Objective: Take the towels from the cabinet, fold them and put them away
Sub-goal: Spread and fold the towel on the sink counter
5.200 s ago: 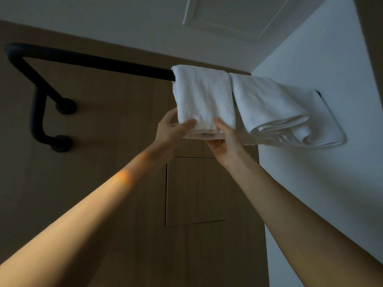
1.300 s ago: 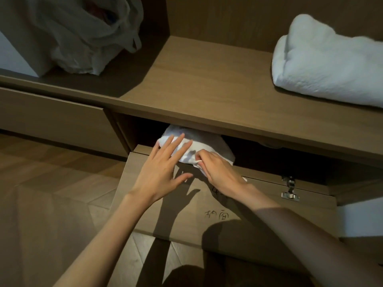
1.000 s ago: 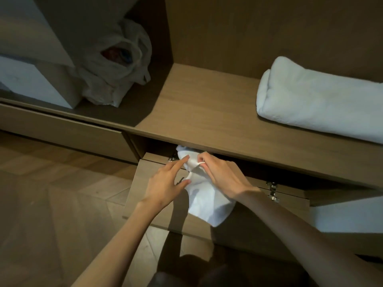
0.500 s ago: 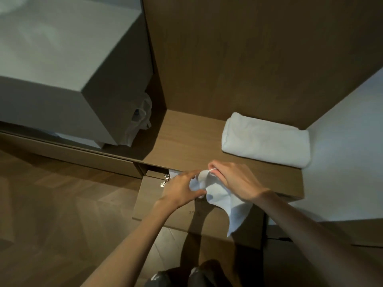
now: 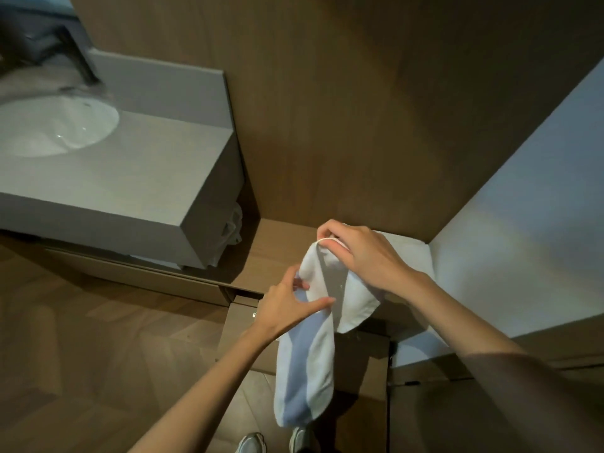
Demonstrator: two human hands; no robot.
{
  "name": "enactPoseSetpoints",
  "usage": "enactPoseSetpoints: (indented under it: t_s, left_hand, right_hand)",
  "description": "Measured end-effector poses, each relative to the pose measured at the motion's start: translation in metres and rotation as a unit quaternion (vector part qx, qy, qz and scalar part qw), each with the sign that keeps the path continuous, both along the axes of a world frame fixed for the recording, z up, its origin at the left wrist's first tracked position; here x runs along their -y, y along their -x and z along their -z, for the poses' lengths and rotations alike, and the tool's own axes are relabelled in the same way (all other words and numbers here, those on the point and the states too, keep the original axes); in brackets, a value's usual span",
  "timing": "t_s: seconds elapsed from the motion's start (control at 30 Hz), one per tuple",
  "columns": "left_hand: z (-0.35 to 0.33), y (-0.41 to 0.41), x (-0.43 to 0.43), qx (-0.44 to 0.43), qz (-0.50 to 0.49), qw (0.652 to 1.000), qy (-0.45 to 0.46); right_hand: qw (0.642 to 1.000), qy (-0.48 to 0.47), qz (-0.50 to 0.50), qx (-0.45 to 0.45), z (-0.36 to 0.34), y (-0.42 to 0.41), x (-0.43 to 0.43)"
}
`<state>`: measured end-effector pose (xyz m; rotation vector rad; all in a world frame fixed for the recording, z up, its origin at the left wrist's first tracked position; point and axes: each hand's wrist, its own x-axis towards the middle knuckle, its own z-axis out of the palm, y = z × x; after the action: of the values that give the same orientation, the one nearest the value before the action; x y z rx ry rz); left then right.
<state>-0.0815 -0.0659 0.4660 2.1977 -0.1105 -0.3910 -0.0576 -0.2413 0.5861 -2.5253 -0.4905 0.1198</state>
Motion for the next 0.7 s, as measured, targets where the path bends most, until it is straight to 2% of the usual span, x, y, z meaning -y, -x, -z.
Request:
enactPoseSetpoints:
  t_s: [0.23,0.37,0.5,0.7]
  left_hand:
    - [-0.07,0.022,0.003,0.07,-0.098,0.992,0.034]
    - [-0.09,0.023,0.001,0.066,-0.184,0.978,0.066]
    - [-0.106,0.017,-0.013,0.109,-0.213,0.967,0.091]
    - [-0.099,0.001,-0.105,0.15,-0.211,0.965,-0.037]
  right_hand:
    - [0.996,-0.048,-0.06,0.04,-0.074,0.011,-0.013]
    - [0.989,-0.099,-0.087,0.066,-0.101,0.021,-0.026]
    - [0.983,-0.127,-0.087,0.103,-0.12,0.026,-0.041]
    - [0.968,-0.222,0.018,0.117,-0.116,0.013,-0.06]
